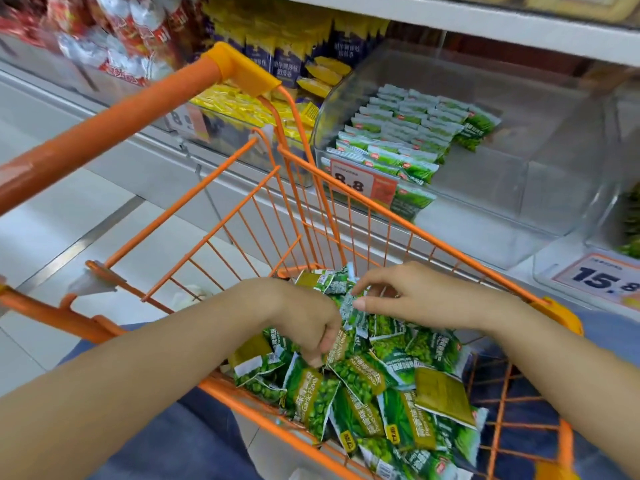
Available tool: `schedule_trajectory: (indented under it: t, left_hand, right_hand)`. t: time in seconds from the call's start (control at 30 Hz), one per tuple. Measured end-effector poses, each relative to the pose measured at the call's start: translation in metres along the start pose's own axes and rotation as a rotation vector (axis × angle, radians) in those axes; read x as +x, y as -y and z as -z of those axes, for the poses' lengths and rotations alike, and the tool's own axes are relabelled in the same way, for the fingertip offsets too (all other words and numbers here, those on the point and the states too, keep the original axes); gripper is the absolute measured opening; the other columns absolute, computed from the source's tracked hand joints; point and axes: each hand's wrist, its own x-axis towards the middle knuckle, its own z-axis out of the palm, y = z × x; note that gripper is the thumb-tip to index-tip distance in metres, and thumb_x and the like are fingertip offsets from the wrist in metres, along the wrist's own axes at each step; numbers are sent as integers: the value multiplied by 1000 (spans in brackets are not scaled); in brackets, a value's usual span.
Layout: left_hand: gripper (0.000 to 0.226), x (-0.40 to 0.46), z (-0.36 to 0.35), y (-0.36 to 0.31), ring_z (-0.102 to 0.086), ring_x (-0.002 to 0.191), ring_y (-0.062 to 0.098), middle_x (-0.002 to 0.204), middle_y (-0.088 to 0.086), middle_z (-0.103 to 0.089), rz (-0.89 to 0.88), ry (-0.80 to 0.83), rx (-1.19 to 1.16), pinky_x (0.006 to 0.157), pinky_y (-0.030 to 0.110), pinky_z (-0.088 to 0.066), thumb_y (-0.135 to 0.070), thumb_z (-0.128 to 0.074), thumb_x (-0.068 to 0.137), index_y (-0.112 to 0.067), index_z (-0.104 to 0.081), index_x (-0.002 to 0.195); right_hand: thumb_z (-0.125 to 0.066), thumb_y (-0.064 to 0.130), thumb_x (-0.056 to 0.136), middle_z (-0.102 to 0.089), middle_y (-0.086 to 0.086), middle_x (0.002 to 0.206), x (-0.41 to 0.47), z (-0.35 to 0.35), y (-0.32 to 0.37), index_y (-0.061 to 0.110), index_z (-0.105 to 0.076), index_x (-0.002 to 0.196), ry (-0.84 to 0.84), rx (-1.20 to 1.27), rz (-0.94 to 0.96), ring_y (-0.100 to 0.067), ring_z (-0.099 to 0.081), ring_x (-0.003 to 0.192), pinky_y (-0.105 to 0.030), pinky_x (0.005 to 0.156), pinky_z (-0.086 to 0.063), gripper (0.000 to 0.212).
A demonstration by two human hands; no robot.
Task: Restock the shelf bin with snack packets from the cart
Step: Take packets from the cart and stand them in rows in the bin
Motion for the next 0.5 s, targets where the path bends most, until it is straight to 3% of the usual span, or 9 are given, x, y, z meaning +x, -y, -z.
schedule_trajectory:
  t: [0.07, 0.17, 0.27, 0.37, 0.43, 0.5]
  left_hand:
    - [39, 0, -1, -1, -50, 85, 12, 92, -10, -54, 40, 82, 9, 66, 22, -40, -30, -74, 83, -13, -59, 114]
    - [36, 2, -5, -4, -49, 77, 4, 81, -17, -51, 13, 93, 55, 64, 17, -37, -29, -73, 84, -12, -64, 114]
    - [26, -5, 6, 1, -51, 71, -2, 78, -18, -56, -74, -98, -90, 67, 16, -40, -29, -69, 87, -12, -69, 108]
    - [15, -16, 23, 3, -46, 62, 7, 70, -7, -55, -183, -298, -249, 64, 23, -37, -30, -65, 90, -16, -72, 90]
    - [31, -20, 27, 3, -41, 60, 13, 60, -5, -48, -208, -427, -323, 60, 29, -34, -45, -64, 86, -15, -70, 78]
    - [48, -25, 28, 2, -40, 60, 19, 63, 12, -45, -205, -563, -410, 58, 37, -35, -60, -60, 80, -13, -68, 75]
  right_hand:
    - [-48, 58, 89, -62, 15, 95, -2, -1, 3, 31, -63, 115, 47, 56, 3, -2, -59, 87, -29, 78, -50, 40]
    - [-49, 57, 89, -63, 13, 96, -4, -2, 4, 30, -63, 115, 100, 39, -19, -6, -60, 88, -33, 80, -51, 40]
    - [-54, 61, 85, -65, 12, 90, -3, 0, 4, 30, -65, 113, 113, 135, -27, -9, -63, 84, -34, 77, -53, 43]
    - [-65, 53, 83, -67, 14, 76, -5, 1, 7, 22, -69, 103, 163, 334, -11, -2, -61, 70, -21, 67, -50, 38]
    - [-67, 33, 87, -60, 15, 60, -6, 4, 9, 5, -66, 101, 151, 476, -24, -2, -62, 64, -20, 67, -53, 31]
    - [-65, 23, 89, -55, 13, 52, -8, 9, 10, -4, -62, 99, 99, 586, -33, -5, -65, 62, -24, 71, -57, 29]
